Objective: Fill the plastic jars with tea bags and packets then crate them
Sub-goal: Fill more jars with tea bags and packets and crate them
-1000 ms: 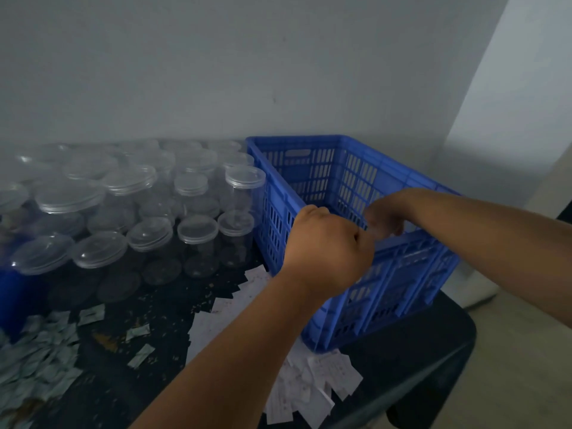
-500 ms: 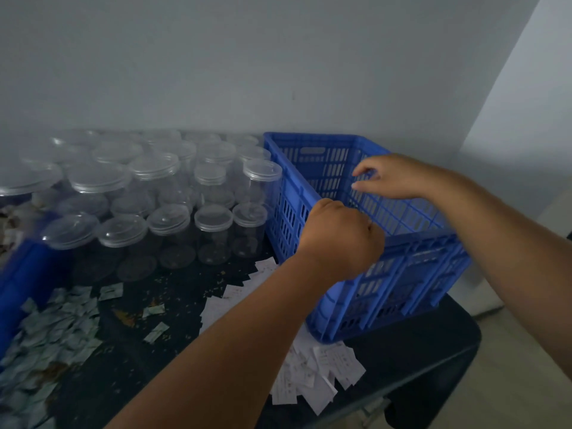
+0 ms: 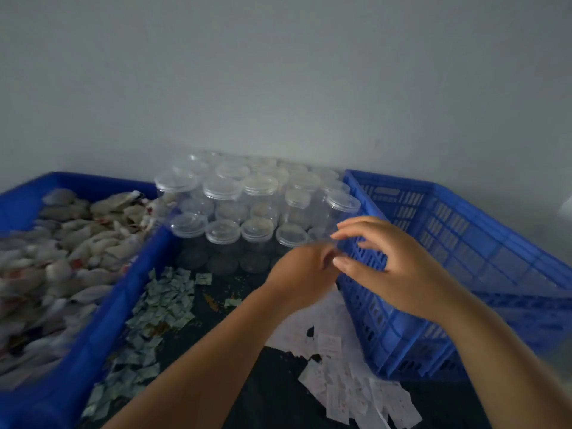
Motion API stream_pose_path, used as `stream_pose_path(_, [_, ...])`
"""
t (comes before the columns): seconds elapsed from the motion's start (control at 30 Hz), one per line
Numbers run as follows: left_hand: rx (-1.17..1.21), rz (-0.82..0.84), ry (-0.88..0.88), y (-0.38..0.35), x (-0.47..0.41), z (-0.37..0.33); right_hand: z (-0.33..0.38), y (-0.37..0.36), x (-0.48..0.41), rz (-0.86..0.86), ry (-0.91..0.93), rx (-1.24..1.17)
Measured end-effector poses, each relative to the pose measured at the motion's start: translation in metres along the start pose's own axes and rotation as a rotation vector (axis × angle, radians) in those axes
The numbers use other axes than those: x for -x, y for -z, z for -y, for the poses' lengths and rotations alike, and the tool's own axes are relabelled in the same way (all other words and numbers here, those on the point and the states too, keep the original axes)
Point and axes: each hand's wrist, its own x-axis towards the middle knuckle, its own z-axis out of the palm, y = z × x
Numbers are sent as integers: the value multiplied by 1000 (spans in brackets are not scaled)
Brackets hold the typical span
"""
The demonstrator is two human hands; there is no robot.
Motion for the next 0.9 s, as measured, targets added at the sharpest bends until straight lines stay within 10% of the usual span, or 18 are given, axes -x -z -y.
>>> stream_pose_path(0.23, [-120, -77, 432, -7, 72, 168, -44, -51, -81, -100, -316, 137])
stream_pose_path(0.73, [34, -348, 314, -39, 103, 231, -74, -107, -206, -45, -206, 745])
stream_pose_path(0.9, [19, -353, 284, -40, 102, 231, -85, -127, -200, -251, -153, 580])
